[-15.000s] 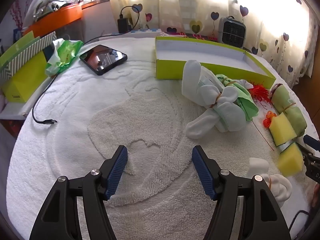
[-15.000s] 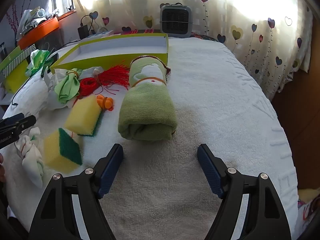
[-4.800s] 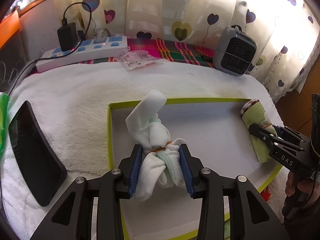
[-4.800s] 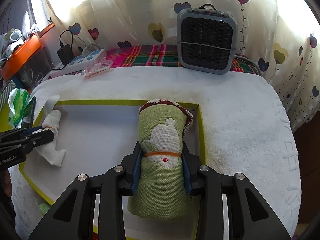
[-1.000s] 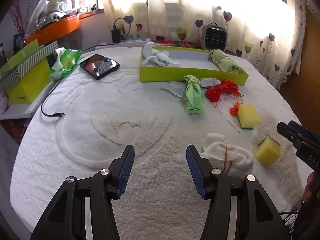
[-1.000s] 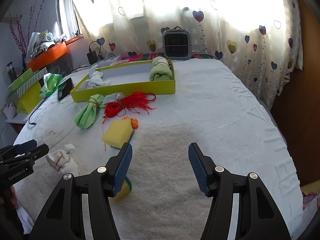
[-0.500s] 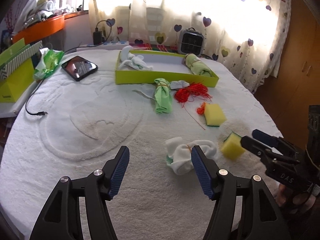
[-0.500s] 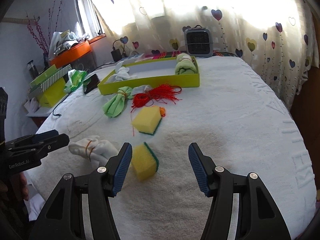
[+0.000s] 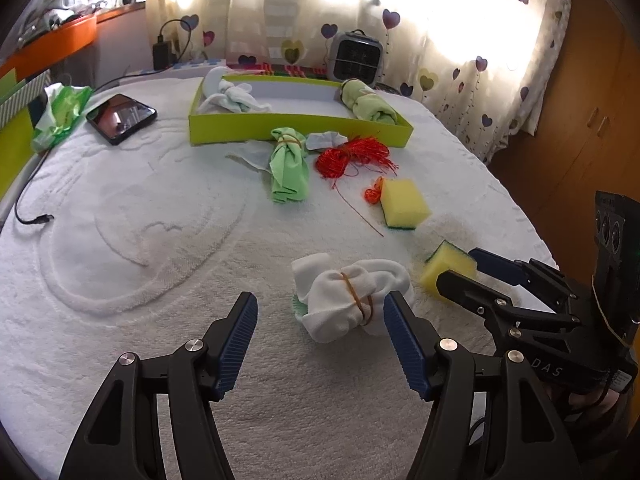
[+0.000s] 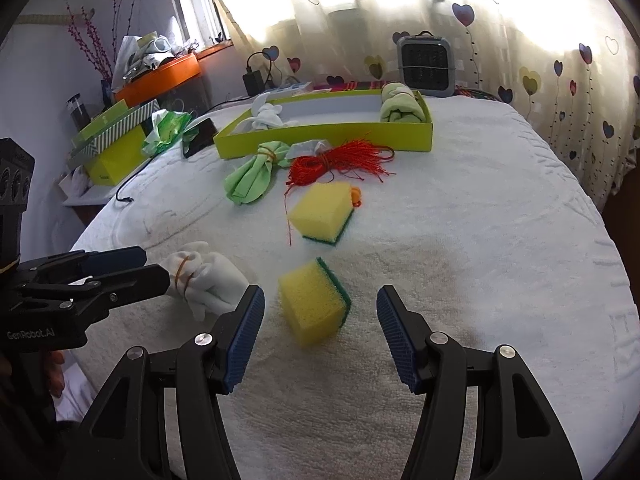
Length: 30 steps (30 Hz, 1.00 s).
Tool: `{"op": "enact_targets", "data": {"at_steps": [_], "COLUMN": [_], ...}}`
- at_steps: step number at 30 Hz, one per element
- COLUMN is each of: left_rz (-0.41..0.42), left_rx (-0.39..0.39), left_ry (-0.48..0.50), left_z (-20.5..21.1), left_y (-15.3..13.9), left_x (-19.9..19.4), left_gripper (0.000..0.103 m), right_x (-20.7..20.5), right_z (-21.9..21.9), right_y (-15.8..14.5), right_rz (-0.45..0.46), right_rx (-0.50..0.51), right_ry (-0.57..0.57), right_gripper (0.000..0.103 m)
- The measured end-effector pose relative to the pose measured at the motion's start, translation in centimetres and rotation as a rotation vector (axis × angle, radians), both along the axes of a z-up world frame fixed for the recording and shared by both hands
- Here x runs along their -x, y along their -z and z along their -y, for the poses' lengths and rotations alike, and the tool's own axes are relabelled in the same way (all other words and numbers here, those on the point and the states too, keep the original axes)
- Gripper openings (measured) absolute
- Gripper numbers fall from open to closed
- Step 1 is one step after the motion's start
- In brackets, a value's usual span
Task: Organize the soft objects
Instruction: 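Grasp the second white sock bundle with the left tool while the right tool grasps a yellow sponge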
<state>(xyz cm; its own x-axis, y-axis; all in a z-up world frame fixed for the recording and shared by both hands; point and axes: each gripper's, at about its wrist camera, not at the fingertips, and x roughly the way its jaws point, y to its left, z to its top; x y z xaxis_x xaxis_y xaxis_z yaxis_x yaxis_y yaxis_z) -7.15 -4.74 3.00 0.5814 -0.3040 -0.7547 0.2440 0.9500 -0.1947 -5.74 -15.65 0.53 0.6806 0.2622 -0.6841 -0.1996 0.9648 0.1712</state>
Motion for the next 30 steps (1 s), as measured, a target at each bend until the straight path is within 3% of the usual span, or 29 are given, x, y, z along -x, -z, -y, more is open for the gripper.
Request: {"op": "enact_targets", "data": {"at_steps": [16,26,28,30], "left_rz": [-0.031,-0.040,-0.034,-0.026], "left_rx": [-0.013,0.021,0.024,0.033], "left_ry": [0.044,0.039,0.049,0.062], "left_z": [1.4,0.9,1.0,1.1], "left_y": [1.2,1.4,1.3,1.1], "left_x": [-2.1,-2.2,-2.1,-1.9], "left_gripper": [0.066,0.065,0.059,0.054], "right_x": [-1.3,-1.3,-1.2,-1.1], "right_z": [0.2,0.4,0.4,0.5], "right_y": [0.8,0.9,0.9,0.9], "right_rz": [-0.034,-0.029,-0.026,-0.026], "right_rx": [0.019,-0.009,-0.010,-0.015], "right_ry": [0.008,0.006,0.006,0.003], "right_gripper": [0.060,0.060,0.058,0.050]}}
